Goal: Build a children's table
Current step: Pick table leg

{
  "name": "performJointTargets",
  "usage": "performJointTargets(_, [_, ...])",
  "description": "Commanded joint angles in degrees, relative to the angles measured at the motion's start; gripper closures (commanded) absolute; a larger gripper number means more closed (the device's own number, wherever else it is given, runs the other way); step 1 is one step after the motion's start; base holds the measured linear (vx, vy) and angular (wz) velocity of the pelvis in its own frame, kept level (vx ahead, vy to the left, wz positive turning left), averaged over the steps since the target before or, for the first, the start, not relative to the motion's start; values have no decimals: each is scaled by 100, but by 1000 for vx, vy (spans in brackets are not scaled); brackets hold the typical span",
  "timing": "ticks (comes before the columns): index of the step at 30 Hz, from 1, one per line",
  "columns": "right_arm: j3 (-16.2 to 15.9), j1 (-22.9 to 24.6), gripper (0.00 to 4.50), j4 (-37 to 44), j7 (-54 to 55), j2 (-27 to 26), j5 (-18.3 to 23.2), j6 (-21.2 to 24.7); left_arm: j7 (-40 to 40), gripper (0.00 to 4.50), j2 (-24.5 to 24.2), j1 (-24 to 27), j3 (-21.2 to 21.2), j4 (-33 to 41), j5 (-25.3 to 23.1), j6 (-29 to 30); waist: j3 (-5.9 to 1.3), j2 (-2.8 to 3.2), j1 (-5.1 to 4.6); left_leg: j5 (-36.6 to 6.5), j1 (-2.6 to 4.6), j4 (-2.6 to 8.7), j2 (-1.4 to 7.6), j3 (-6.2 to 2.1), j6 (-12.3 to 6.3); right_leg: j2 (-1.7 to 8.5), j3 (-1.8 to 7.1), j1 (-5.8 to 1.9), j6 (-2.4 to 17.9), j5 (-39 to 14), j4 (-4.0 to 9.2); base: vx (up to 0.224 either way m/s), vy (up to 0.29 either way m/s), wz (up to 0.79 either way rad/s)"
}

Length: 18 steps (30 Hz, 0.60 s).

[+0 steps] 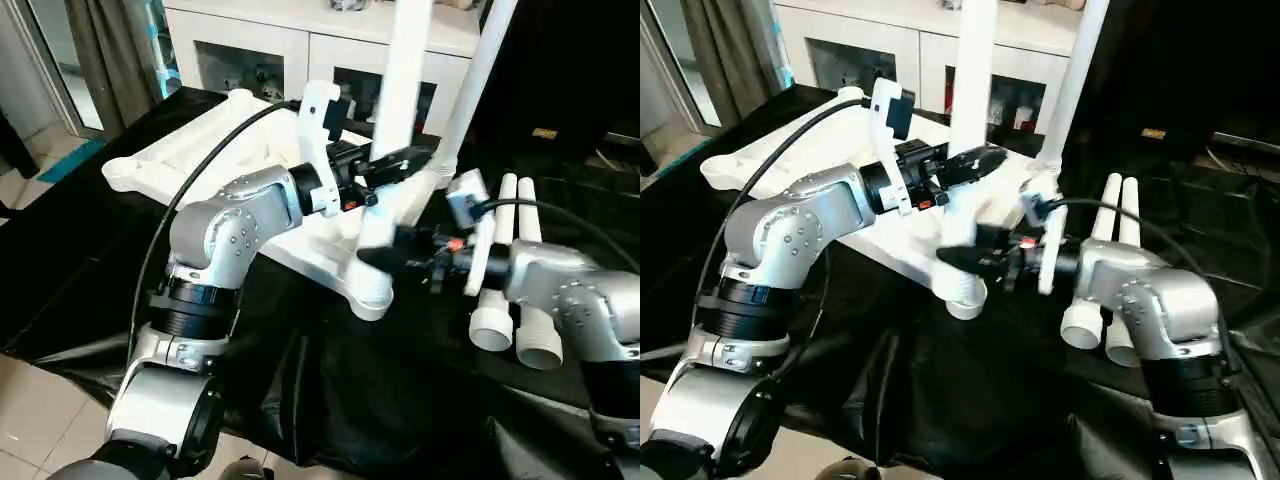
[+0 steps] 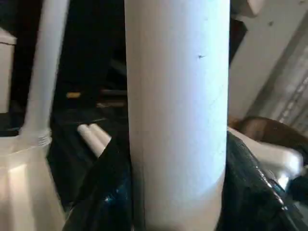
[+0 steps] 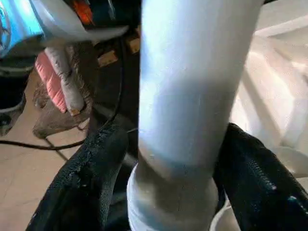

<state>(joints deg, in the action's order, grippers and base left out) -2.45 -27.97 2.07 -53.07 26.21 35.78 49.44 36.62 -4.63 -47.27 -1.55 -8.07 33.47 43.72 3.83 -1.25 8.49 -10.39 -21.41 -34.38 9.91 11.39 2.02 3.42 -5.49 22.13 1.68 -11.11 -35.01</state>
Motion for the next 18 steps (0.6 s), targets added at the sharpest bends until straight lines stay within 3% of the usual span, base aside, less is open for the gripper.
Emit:
performJointTargets(1, [-15, -131, 138, -7, 1, 0, -50, 39, 141, 262, 11, 42, -113, 209, 89, 69, -447, -80, 14, -371, 73, 330, 391, -202, -225, 630, 380, -298, 878, -1047, 407, 0, 0, 0])
performJointTargets(16, [52, -142, 138, 41, -30, 19, 114, 150, 293, 262, -46, 160, -227, 362, 103, 127, -457, -65, 12, -376, 74, 327, 386, -204, -179, 619, 382, -310, 839, -980, 399, 0, 0, 0])
performJointTargets(18, [45, -138, 165, 41, -26, 21, 123, 161, 294, 262, -47, 163, -226, 368, 105, 128, -456, -69, 10, -381, 77, 328, 386, -203, -182, 619, 383, -309, 849, -965, 398, 0, 0, 0])
